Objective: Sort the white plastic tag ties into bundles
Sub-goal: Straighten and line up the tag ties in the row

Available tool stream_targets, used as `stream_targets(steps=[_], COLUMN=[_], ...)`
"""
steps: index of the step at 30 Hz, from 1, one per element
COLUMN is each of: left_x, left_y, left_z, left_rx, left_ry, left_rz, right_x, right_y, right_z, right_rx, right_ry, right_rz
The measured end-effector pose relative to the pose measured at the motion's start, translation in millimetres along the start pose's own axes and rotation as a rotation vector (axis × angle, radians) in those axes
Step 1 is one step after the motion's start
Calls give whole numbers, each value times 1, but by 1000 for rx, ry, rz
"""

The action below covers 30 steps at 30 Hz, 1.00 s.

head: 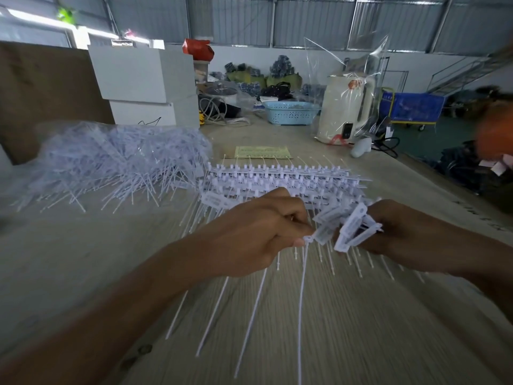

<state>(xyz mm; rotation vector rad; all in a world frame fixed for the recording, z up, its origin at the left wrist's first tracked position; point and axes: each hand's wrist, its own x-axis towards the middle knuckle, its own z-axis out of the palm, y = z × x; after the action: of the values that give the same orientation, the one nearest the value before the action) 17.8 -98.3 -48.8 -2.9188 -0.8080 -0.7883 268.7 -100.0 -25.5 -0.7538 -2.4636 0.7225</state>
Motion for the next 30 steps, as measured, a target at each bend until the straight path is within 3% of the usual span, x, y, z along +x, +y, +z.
stream_targets(steps=[8, 14, 22, 24, 27, 30], left_x=[3, 4, 4, -4, -20, -16], left_y=[3, -3, -7, -19, -40, -37], left_z=[-1, 1, -10, -25, -53, -54], left_rx=[101, -52, -20, 37, 108, 113], left_ry=[-3, 118, 163, 210, 416, 534], left_rz=[98, 27, 18, -73, -276, -297], right_x=[-10, -14, -13, -22, -29, -15], right_y=[0, 5, 10, 24, 38, 29], right_z=[-10, -16, -19, -27, -42, -32], right_rx=[-78, -35, 27, -12, 66, 185], right_ry=[-85, -7, 22, 82, 343, 400], right_rz=[118, 129, 98, 106, 291, 220])
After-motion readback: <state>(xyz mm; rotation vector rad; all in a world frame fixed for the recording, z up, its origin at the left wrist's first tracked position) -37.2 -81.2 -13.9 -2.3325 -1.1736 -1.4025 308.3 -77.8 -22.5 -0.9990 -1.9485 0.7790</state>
